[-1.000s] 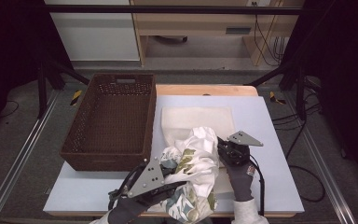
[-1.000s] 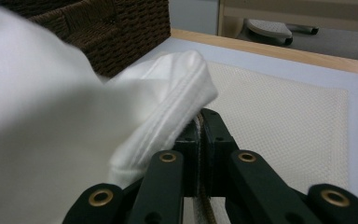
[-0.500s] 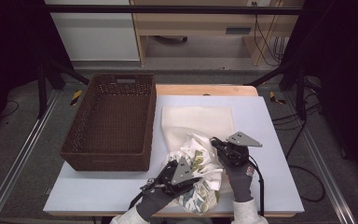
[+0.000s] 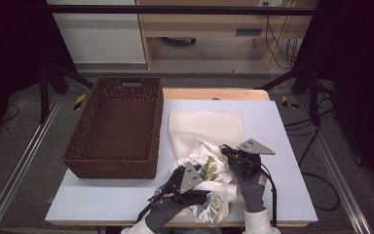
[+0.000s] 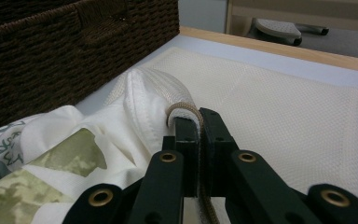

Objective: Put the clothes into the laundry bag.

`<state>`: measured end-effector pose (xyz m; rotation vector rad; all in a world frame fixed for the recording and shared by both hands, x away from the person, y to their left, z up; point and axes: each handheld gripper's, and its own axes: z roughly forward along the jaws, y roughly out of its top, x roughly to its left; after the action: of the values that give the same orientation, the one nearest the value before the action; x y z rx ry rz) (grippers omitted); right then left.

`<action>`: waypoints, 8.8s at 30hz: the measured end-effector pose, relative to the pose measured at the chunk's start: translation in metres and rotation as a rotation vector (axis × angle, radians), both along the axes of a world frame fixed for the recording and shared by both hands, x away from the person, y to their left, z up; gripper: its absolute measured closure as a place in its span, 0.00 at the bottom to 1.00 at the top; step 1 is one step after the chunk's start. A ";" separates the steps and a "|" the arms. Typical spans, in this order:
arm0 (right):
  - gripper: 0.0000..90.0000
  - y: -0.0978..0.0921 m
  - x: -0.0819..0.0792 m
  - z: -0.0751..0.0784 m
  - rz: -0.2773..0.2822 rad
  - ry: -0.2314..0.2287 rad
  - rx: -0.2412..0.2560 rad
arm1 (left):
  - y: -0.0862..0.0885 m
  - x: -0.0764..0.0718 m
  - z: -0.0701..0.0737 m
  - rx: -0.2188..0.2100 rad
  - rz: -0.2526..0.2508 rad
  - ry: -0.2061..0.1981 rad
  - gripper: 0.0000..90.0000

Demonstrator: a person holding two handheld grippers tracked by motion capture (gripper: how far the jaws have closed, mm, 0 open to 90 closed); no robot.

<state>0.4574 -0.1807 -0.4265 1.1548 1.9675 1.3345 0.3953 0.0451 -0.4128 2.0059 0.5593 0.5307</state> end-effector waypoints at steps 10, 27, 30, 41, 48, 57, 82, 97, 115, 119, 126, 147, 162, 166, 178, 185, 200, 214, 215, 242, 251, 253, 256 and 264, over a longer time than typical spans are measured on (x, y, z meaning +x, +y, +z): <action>0.96 0.002 -0.001 0.000 0.006 0.003 -0.005 | -0.013 0.050 -0.024 0.038 0.036 0.148 0.11; 0.97 0.005 -0.001 -0.002 0.006 0.007 0.003 | -0.028 0.021 -0.014 0.039 -0.046 0.060 0.86; 0.97 0.005 -0.003 0.001 0.010 -0.008 0.009 | -0.042 0.019 -0.017 0.087 -0.048 0.028 0.86; 0.97 0.005 -0.004 0.001 0.017 -0.028 0.008 | -0.045 0.039 -0.030 0.071 -0.008 0.134 0.57; 0.97 0.000 -0.005 0.000 0.004 -0.020 0.009 | -0.009 0.039 0.000 0.044 0.055 0.084 0.27; 0.96 0.002 -0.004 -0.001 0.011 -0.019 0.002 | -0.019 0.077 -0.025 0.069 0.041 0.233 0.25; 0.97 0.001 -0.008 0.005 0.020 -0.061 0.048 | -0.062 0.049 -0.031 0.205 -0.031 0.088 0.81; 0.96 -0.003 -0.010 0.004 0.021 -0.047 0.040 | -0.010 0.036 0.005 0.059 0.050 0.046 0.33; 0.96 0.001 -0.008 0.000 0.018 -0.043 0.022 | -0.014 0.044 -0.019 0.005 -0.041 0.179 0.93; 0.96 0.002 -0.008 0.000 0.015 -0.045 0.031 | -0.030 0.035 -0.020 0.034 -0.059 0.141 0.94; 0.96 0.002 -0.009 0.000 0.017 -0.048 0.035 | -0.056 0.054 -0.038 0.155 0.013 0.132 0.91; 0.96 -0.002 -0.009 0.000 0.015 -0.041 0.031 | -0.021 0.075 -0.030 0.055 0.048 0.181 0.77; 0.96 -0.001 -0.013 0.007 0.025 -0.071 0.067 | -0.067 0.069 -0.037 0.207 0.062 0.095 0.89; 0.96 -0.003 -0.013 0.006 0.020 -0.058 0.066 | -0.061 0.069 -0.033 0.190 0.066 0.097 0.80; 0.96 -0.007 -0.015 0.005 0.014 -0.051 0.044 | 0.003 0.025 0.004 0.097 0.026 0.125 0.27; 0.96 -0.006 -0.014 0.003 0.019 -0.043 0.038 | -0.001 0.017 -0.031 0.084 0.000 0.212 0.25; 0.96 0.002 -0.011 -0.003 0.041 -0.030 0.032 | -0.019 0.017 -0.027 0.029 0.037 0.195 0.82; 0.96 -0.002 -0.016 0.006 0.033 -0.067 0.063 | -0.067 0.054 -0.035 0.169 0.065 0.160 0.72; 0.96 -0.002 -0.016 0.007 0.036 -0.065 0.065 | -0.068 0.056 -0.035 0.170 0.071 0.155 0.71; 0.96 0.004 -0.012 -0.009 0.042 -0.021 0.023 | -0.021 0.025 -0.043 0.069 0.078 0.199 0.72; 0.96 0.002 -0.013 -0.006 0.040 -0.037 0.052 | -0.044 0.022 -0.015 0.076 0.047 0.129 0.80; 0.96 0.001 -0.014 -0.004 0.037 -0.042 0.059 | -0.051 0.025 -0.014 0.083 0.050 0.122 0.80; 0.96 0.000 -0.015 -0.003 0.041 -0.043 0.067 | -0.063 0.040 -0.029 0.157 0.095 0.137 0.77; 0.96 0.000 -0.019 0.000 0.048 -0.035 0.064 | -0.058 0.052 -0.042 0.123 0.119 0.158 0.63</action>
<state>0.4386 -0.1804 -0.4260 1.1123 1.9520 1.4415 0.4469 -0.0125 -0.4546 2.1531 0.7627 0.4917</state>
